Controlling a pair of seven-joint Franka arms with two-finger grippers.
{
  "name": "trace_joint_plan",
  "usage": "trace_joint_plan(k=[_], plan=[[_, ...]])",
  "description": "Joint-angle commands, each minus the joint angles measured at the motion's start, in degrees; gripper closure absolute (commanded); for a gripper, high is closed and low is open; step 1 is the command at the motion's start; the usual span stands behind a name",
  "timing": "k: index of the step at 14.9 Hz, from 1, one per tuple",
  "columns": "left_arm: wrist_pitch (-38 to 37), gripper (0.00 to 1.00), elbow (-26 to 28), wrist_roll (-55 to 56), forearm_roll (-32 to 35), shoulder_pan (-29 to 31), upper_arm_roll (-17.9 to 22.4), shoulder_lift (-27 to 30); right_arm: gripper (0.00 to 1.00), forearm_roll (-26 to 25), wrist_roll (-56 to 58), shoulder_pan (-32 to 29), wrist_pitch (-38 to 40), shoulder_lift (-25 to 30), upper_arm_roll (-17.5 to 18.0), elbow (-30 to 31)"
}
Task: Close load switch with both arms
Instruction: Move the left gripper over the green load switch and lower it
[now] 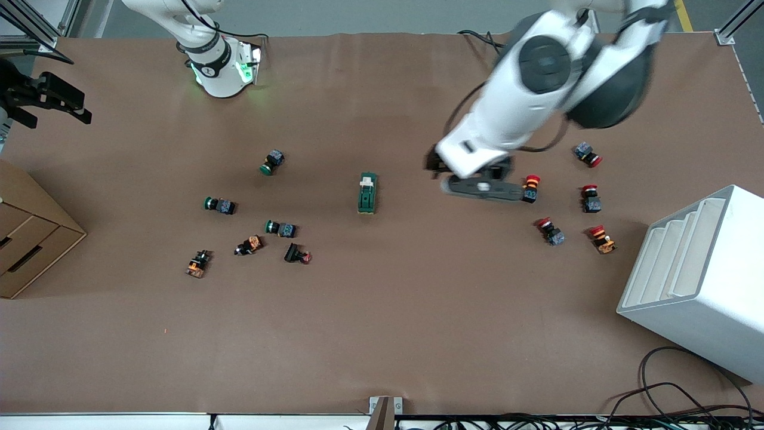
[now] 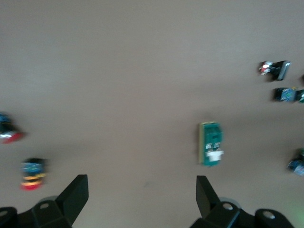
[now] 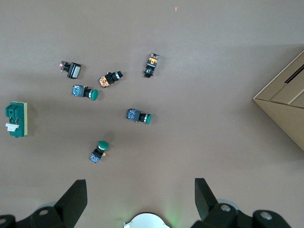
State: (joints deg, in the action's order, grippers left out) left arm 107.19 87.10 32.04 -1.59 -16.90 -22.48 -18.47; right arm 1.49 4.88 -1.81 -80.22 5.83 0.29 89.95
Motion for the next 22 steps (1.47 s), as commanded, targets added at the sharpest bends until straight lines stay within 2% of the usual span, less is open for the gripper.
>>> trace_joint_plan(k=[1, 7, 11, 15, 17, 20, 22], plan=[[6.1, 0.00, 1.3, 6.6, 3.5, -5.4, 0.2, -3.1, 0.00, 0.0, 0.7, -1.0, -0.1, -2.3, 0.3, -0.3], [19.7, 0.00, 8.6, 22.8, 20.9, -16.6, 0.2, -9.9, 0.00, -0.7, 0.8, -2.4, -4.1, -14.0, 0.1, -2.1], [27.4, 0.01, 16.6, 36.9, 39.3, -21.0, 0.2, -11.5, 0.00, -3.2, -1.3, -2.0, -7.2, -14.6, 0.1, -2.0], [28.8, 0.01, 21.6, 51.5, 52.1, -25.7, 0.1, -11.8, 0.00, -5.4, -3.3, -2.5, -7.8, -17.1, 0.1, -2.1], [28.7, 0.01, 23.4, 61.6, 61.1, -27.8, 0.1, -12.9, 0.00, -4.8, -3.4, -3.9, -7.8, -17.7, -0.3, -1.6], [28.7, 0.01, 26.5, 75.8, 75.5, -28.9, 0.1, -14.1, 0.00, -4.9, -3.5, -4.2, -7.8, -18.0, -0.4, -1.6], [28.7, 0.01, 27.2, 81.6, 80.8, -29.1, 0.1, -15.1, 0.00, -5.4, -5.8, -3.6, -7.7, -18.1, -0.4, -2.1]])
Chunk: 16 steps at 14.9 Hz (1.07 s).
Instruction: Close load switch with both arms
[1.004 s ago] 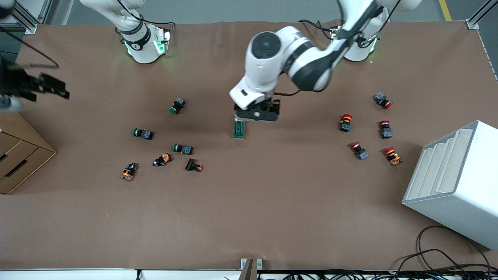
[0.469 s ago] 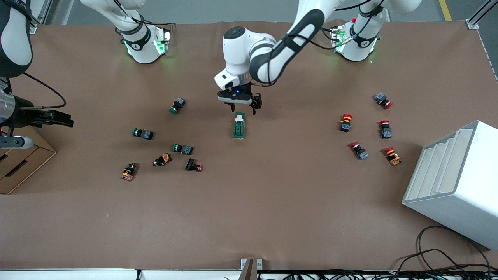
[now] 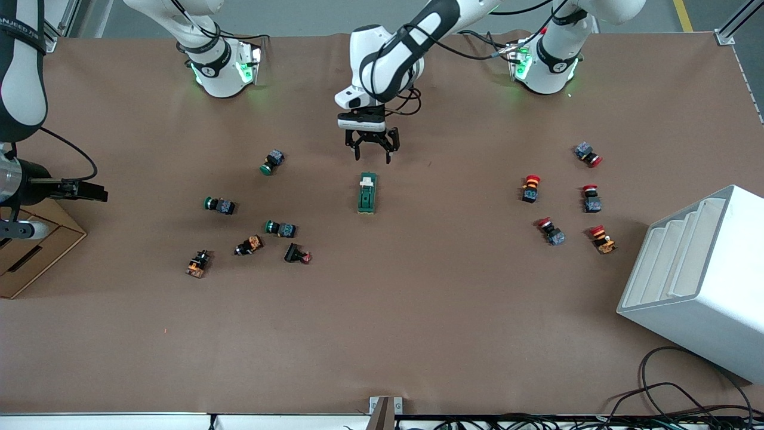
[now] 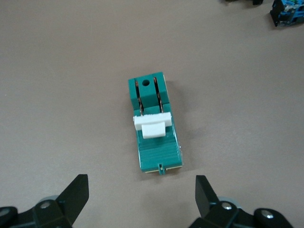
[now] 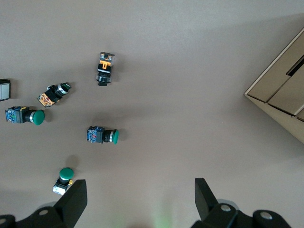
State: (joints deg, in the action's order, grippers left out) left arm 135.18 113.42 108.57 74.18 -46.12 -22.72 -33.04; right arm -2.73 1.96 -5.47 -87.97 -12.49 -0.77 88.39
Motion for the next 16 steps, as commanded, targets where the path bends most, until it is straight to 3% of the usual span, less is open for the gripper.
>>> trace_joint_plan(k=[1, 10, 13, 16], plan=[[0.6, 0.01, 0.8, 7.9, 6.2, -1.2, 0.3, -1.1, 0.00, -1.1, -5.4, 0.8, 0.1, 0.1, 0.9, -0.8], [-4.0, 0.00, -0.7, 28.9, 17.0, -2.1, 0.5, -4.8, 0.00, 3.2, -54.6, 14.3, 0.4, -0.2, 2.2, 0.1], [-7.9, 0.00, -1.3, 33.9, 17.2, -3.7, 0.5, -6.4, 0.00, 6.2, -70.9, 19.5, -4.2, -1.6, 2.2, 1.8], [-9.9, 0.01, -3.1, 36.7, 18.0, -4.4, 0.6, -8.3, 0.00, 6.2, -84.3, 25.5, -10.7, -1.7, 2.2, 8.0]])
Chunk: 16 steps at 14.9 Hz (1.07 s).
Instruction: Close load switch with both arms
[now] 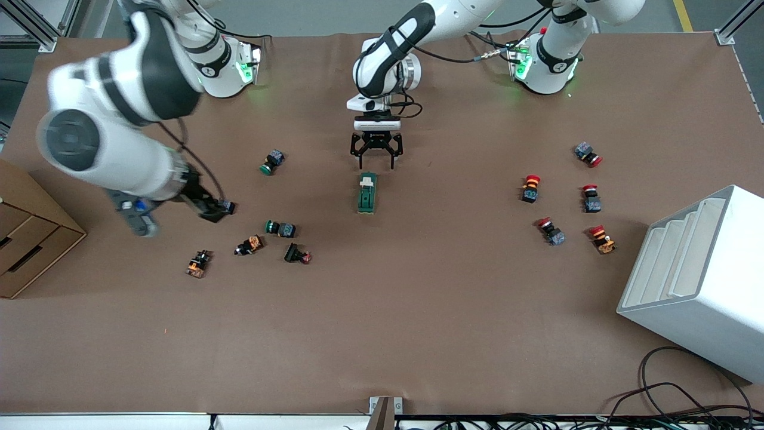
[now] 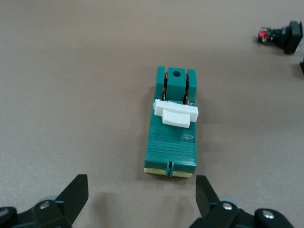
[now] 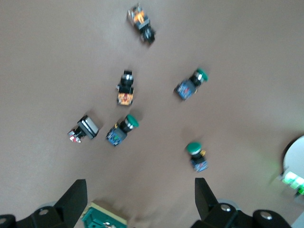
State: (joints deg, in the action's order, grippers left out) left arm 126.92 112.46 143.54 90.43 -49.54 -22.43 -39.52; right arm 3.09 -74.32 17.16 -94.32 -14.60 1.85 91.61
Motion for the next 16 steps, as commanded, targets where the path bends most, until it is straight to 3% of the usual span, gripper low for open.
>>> trace_joint_plan(k=[1, 9, 16], plan=[[-1.9, 0.01, -2.2, 1.8, 3.8, -1.0, 0.4, -2.2, 0.00, 0.4, -11.8, 4.7, -7.2, 0.5, -0.4, 7.0], [-1.9, 0.03, -2.6, 1.8, 10.5, -2.0, 0.9, -4.9, 0.00, 0.3, -37.7, 19.5, -36.9, -1.6, -0.5, 23.4], [-1.9, 0.02, -3.0, 2.0, 11.3, -2.1, 0.9, -5.7, 0.00, -1.5, -51.3, 27.3, -51.2, -11.2, -0.9, 23.4]])
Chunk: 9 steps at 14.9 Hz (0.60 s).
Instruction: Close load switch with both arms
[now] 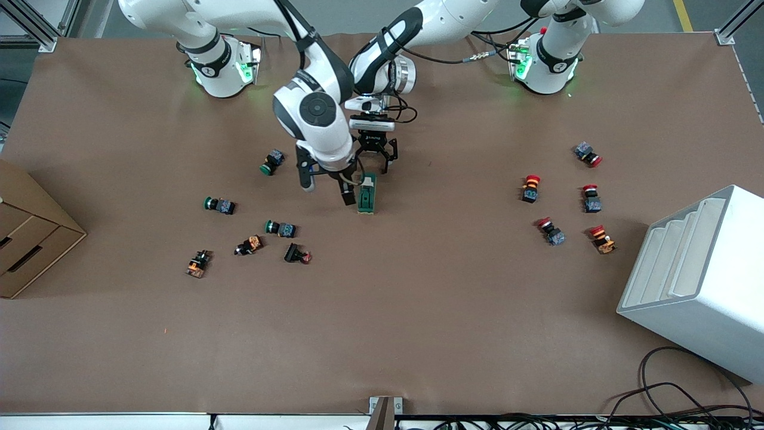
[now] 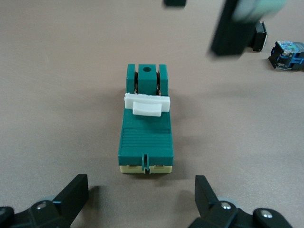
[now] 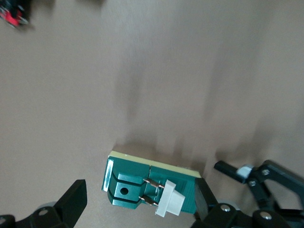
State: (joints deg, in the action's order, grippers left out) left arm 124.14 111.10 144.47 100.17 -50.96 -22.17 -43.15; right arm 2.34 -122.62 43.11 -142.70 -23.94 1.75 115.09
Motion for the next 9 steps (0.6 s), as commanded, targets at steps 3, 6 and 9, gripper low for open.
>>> trace_joint_plan(k=[3, 6, 9], plan=[[0.8, 0.02, -1.7, 1.1, 1.5, -0.8, 0.6, -2.2, 0.00, -0.8, -5.0, 2.6, -3.9, -3.1, -0.9, -0.5], [0.8, 0.02, -1.7, 1.1, 1.5, -0.8, 0.6, -2.4, 0.00, -0.9, -7.2, 4.4, -5.4, -3.7, -1.0, -0.5], [0.8, 0.02, -1.6, 1.9, 1.5, -1.2, 0.6, -2.4, 0.00, -0.9, -7.5, 5.1, -7.2, -4.9, -1.1, -0.5]])
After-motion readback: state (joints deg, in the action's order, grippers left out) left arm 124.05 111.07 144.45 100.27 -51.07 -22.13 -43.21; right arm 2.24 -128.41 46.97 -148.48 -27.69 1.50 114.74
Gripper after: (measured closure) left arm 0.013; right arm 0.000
